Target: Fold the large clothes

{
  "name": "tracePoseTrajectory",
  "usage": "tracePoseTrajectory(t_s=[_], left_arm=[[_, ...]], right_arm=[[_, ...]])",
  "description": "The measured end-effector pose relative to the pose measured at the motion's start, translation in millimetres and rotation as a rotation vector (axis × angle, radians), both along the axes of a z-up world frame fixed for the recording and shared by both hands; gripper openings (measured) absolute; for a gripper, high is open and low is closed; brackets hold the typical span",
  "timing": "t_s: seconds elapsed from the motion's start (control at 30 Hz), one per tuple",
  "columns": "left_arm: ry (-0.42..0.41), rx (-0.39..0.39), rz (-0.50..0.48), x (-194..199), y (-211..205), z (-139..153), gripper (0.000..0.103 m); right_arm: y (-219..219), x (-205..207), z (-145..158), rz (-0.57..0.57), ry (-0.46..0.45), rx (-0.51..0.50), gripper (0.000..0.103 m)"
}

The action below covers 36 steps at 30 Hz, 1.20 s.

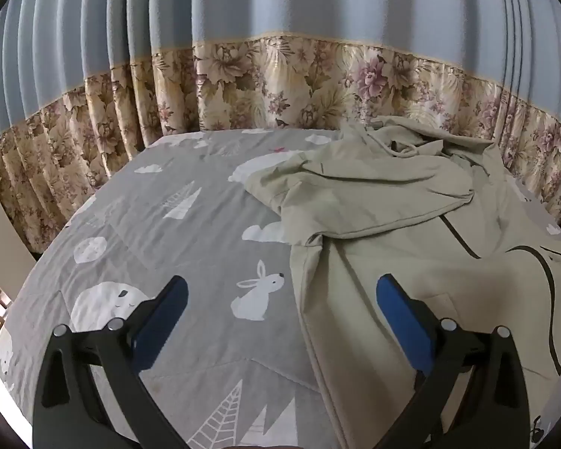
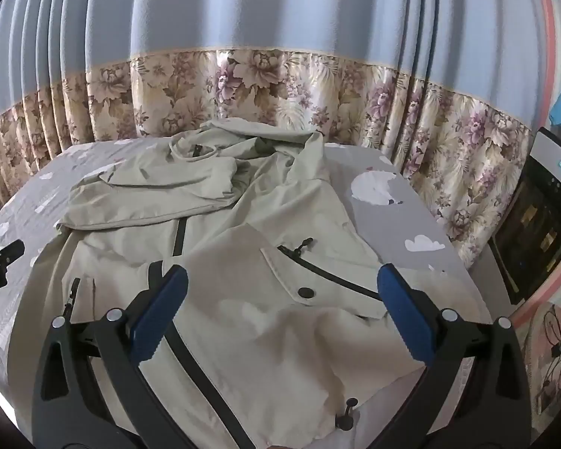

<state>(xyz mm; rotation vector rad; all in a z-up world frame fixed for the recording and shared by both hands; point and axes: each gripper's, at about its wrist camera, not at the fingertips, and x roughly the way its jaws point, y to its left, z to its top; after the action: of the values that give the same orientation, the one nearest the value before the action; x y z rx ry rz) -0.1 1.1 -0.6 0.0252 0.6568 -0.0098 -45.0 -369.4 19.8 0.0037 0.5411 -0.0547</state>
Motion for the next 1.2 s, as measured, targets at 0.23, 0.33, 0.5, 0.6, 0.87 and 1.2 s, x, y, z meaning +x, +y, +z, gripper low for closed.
tracePoseTrajectory(t_s=[0.23,0.33,0.5,0.6,0.87,1.2], left_arm=[[0.007,-0.007,0.019,0,12,-4,0.101],[0.006,-0.004,0.031,3,10,-6,0.101],[-0.067,-0.006,0.023,-5,15,-6,0.101],[-0.045,-0.001,0.003,-6,14,-7,0.101],[-0.058,-0.009,-0.024,-11,5,-12,0.101],[0.001,0.0,-0.041,-11,-1,-16,0.101]], right_arm=[[3,0,-1,-0.004,-0.01,0.0,0.1],[3,1,-3,-0.002,-0.006,0.002,0.1],[0,4,-4,-0.003,-0.01,0.013,0.1],[0,3,-5,-0.011,-0.016,0.01,0.1],[-1,4,-10,-0.022,-0.007,-0.003,0.1],[1,6,-13,-0.007,0.007,-0.014,0.1]])
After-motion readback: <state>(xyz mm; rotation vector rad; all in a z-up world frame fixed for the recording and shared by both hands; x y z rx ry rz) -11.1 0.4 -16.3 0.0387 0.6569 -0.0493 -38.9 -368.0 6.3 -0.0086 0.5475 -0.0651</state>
